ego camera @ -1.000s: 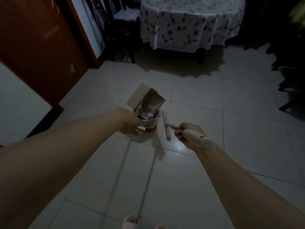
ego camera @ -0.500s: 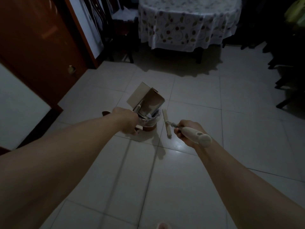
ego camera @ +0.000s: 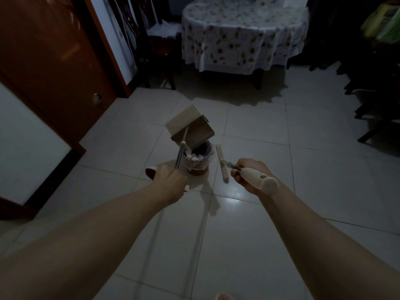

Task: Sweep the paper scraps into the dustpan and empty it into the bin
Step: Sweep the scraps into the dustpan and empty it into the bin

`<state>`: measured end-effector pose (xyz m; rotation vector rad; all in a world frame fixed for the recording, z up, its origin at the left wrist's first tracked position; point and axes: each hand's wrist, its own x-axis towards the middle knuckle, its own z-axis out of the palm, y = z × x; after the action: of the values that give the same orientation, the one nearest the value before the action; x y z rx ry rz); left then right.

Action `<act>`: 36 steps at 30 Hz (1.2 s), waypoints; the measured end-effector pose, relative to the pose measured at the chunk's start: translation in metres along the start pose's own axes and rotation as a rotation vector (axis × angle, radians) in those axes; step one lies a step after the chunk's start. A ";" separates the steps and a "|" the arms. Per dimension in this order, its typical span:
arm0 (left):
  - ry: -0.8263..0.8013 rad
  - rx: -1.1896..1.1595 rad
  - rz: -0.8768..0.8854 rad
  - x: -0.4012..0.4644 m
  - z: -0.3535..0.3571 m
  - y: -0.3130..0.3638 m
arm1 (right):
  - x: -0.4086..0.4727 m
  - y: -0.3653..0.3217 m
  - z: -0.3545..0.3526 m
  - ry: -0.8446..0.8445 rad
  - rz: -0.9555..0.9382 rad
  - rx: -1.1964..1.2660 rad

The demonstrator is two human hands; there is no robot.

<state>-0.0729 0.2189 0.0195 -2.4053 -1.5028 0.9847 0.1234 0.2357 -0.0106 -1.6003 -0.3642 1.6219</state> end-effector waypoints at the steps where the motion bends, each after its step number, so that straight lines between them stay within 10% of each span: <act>1: 0.000 0.008 -0.001 0.000 0.002 0.001 | 0.001 0.001 0.002 -0.003 -0.004 -0.001; 36: 0.184 -0.153 -0.067 -0.024 -0.054 -0.027 | -0.014 0.005 0.001 -0.001 -0.066 -0.104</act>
<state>-0.0687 0.2234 0.0840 -2.4501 -1.6318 0.6360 0.1188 0.2236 -0.0038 -1.6470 -0.5043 1.5763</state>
